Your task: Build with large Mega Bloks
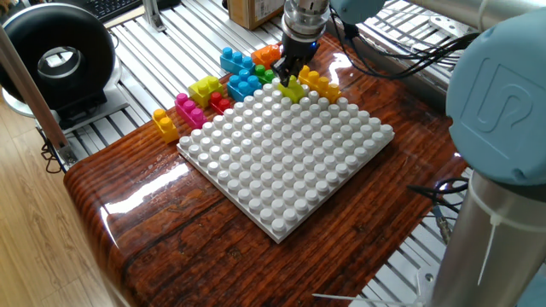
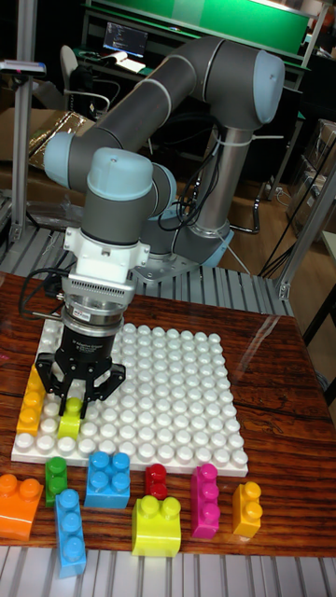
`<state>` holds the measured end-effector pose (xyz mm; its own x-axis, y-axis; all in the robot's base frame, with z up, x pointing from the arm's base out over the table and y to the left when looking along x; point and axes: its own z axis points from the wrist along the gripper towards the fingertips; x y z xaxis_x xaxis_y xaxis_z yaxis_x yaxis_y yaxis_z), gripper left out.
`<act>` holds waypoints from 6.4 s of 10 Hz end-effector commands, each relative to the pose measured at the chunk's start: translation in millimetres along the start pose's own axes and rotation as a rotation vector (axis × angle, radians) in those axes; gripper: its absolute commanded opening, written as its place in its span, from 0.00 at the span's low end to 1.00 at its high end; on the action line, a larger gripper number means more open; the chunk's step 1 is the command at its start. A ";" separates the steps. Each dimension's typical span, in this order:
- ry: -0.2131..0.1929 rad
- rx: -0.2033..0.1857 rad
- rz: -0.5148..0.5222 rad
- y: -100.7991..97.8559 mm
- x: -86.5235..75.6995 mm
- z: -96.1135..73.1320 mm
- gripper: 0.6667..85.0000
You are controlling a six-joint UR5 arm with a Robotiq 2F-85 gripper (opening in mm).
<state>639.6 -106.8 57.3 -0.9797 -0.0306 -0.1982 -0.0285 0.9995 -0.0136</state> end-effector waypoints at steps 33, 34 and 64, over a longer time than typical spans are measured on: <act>0.121 -0.014 -0.131 -42.3 -99.7 -29.3 0.47; 0.124 0.001 -0.112 -45.4 -98.6 -31.3 0.46; 0.036 -0.060 0.075 -54.8 -165.4 35.1 0.81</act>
<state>813.0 -151.0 61.9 -0.9870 0.0169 -0.1598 0.0083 0.9985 0.0544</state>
